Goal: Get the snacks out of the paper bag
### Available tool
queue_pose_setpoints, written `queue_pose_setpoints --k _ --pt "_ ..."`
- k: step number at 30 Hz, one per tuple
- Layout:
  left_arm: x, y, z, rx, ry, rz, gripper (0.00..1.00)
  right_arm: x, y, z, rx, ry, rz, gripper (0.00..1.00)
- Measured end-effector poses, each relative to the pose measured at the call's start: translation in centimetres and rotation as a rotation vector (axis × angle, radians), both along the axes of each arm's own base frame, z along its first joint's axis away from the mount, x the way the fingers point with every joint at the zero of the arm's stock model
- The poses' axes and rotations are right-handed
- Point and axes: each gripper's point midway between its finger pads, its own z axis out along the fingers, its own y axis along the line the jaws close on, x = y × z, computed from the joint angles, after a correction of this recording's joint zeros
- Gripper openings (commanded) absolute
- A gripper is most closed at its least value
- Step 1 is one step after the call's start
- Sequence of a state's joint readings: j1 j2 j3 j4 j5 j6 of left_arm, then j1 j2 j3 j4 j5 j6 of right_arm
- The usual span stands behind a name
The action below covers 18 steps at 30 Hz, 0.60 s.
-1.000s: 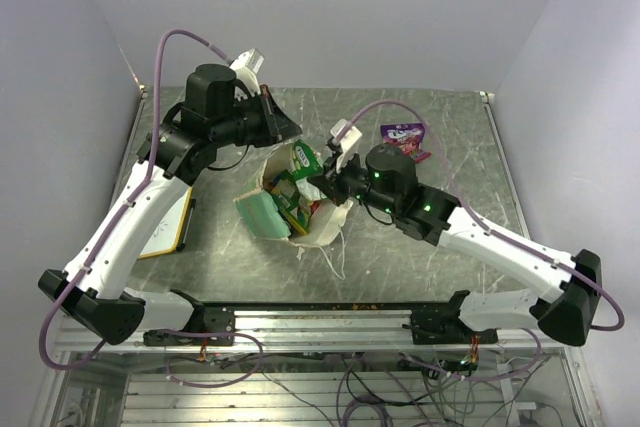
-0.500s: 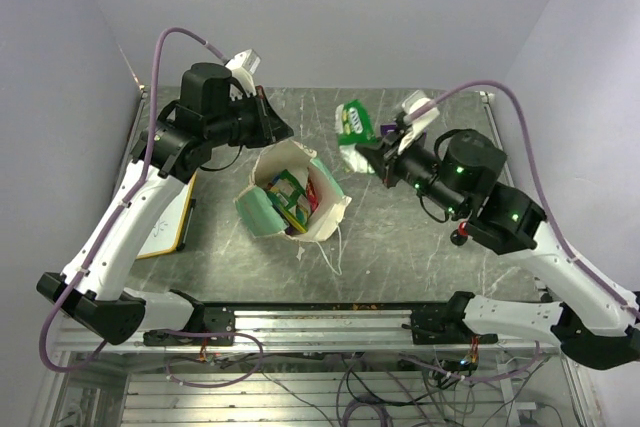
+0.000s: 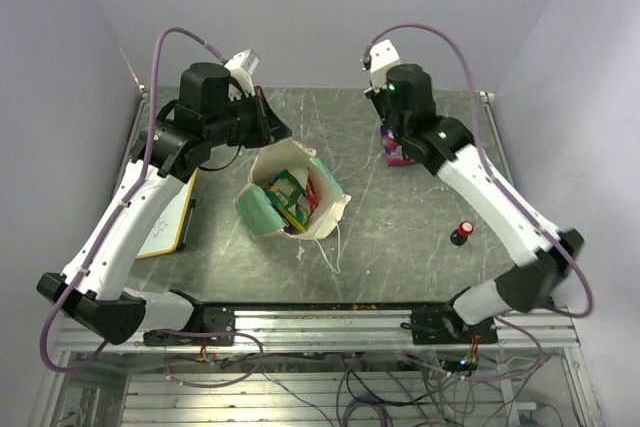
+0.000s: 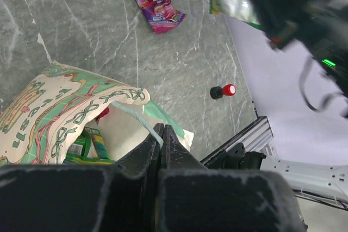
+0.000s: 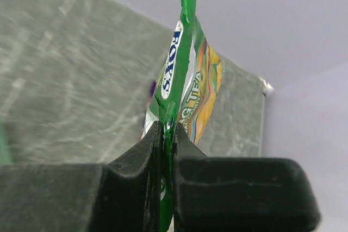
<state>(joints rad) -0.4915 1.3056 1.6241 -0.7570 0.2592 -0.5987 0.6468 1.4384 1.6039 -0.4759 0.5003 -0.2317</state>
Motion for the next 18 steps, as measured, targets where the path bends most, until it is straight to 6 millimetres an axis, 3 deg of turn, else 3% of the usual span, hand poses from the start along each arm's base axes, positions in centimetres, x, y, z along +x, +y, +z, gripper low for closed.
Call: queue_pose_setpoints --k 3,8,12,18 --pt "-0.1 0.0 -0.1 -0.001 0.007 -0.004 0.07 3.7 -1.7 -5.4 -0.141 0.112 -0.066 0.00" --pt "-0.4 -0.2 -0.1 -0.013 0.019 -0.016 0.07 7.4 -3.9 -12.5 -0.330 0.249 -0.107 0.00" --pt "-0.1 -0.3 -0.2 -0.007 0.029 -0.017 0.07 9.6 -5.6 -16.7 -0.451 0.319 -0.132 0.00" --pt "0.2 -0.3 -0.5 0.006 0.042 -0.016 0.07 11.7 -8.2 -21.3 -0.579 0.381 -0.158 0.00"
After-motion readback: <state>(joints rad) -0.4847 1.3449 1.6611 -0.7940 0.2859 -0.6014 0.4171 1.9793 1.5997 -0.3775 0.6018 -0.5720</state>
